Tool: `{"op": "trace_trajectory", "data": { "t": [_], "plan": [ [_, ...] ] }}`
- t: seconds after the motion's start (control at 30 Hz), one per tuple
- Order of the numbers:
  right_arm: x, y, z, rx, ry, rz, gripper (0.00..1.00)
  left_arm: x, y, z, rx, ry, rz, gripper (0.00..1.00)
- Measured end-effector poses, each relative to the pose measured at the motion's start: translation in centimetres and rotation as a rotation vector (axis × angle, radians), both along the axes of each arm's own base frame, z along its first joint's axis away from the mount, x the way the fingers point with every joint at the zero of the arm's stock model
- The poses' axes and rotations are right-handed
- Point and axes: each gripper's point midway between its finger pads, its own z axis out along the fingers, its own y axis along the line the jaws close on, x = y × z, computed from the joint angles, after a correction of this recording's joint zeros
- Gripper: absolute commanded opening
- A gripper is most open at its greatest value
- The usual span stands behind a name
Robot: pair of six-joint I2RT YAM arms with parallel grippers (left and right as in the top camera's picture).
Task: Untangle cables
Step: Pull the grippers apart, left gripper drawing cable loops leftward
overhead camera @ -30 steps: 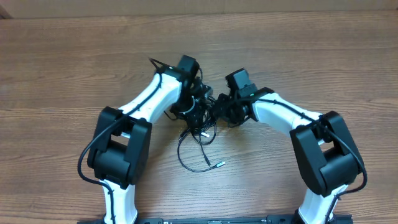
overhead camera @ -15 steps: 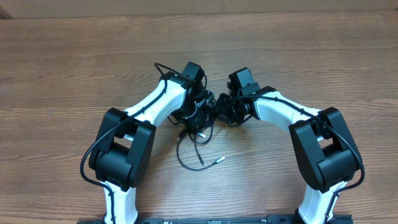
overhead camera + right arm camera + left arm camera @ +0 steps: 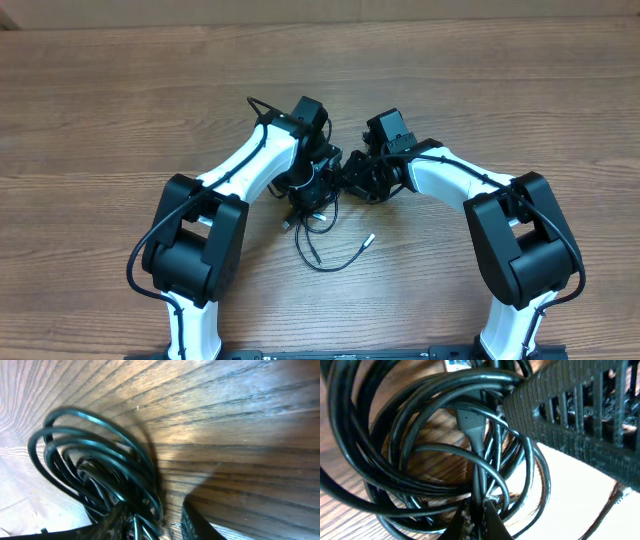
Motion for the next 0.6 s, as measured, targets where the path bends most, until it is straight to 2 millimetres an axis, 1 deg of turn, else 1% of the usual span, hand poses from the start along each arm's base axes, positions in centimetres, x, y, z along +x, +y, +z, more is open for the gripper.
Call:
{"op": "trace_trajectory", "data": {
  "t": [0.17,0.37,0.43,0.6],
  "plan": [
    [0.0,0.1,0.1,0.007,-0.001,0.003,0.39,0.1,0.3,1.0,0.021,0.01,0.003,0.04],
    [0.1,0.5,0.4,0.026,-0.019,0.028,0.41,1.0,0.0,2.7,0.017,-0.009,0.002,0.04],
    [0.1,1.0,0.5,0.052,-0.043,0.074,0.42,1.1,-0.1,3.0,0.015,-0.012,0.002,0.04],
    [-0.1,1.3,0.6,0.07,-0.063,0.124,0.43,1.1,-0.1,3.1,0.003,-0.007,-0.004,0.04]
  ]
}}
